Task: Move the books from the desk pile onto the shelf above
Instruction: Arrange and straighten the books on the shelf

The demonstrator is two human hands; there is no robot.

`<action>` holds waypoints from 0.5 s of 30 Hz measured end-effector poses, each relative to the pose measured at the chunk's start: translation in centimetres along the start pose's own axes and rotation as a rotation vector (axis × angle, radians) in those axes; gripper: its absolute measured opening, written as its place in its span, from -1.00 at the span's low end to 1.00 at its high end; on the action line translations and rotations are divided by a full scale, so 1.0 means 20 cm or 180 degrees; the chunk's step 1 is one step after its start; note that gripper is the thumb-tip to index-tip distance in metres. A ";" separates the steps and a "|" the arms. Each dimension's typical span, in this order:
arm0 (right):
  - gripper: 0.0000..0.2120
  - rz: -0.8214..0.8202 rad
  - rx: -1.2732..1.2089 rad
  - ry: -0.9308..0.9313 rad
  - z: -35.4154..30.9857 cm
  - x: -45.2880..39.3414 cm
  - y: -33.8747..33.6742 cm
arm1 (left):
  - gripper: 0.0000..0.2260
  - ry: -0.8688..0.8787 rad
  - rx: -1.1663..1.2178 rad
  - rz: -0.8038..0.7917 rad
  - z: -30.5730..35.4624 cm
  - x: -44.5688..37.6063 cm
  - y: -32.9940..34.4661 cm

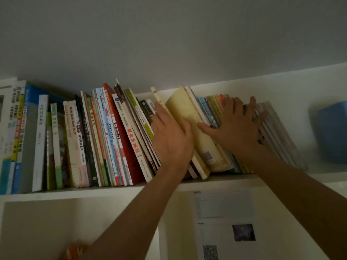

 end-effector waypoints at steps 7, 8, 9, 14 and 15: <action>0.07 -0.0002 0.0001 -0.0007 -0.01 0.01 0.01 | -0.41 0.0280 -0.0183 -0.0119 -0.03 0.01 0.10; 0.09 -0.0014 0.0020 -0.0019 -0.02 0.02 0.01 | -0.41 0.0413 -0.0312 -0.0263 -0.03 0.00 0.08; 0.11 -0.0032 0.0045 -0.0040 -0.02 0.02 0.02 | -0.40 0.0576 -0.0458 -0.0453 -0.04 0.00 0.06; 0.08 -0.0242 0.0121 -0.0190 -0.08 0.08 0.03 | 0.09 0.0787 -0.0854 -0.1658 -0.14 0.01 -0.01; 0.07 -0.0297 0.0119 -0.0201 -0.10 0.09 0.03 | 0.17 0.0758 -0.0944 -0.1746 -0.14 0.01 0.00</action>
Point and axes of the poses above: each hand's wrist, its own x-axis away from the middle knuckle, its own y-axis out of the palm, z = x × y, the point moved 4 cm from there along -x, towards the middle knuckle, and after that the axes turned 7 degrees about -z, right-handed, at the moved point
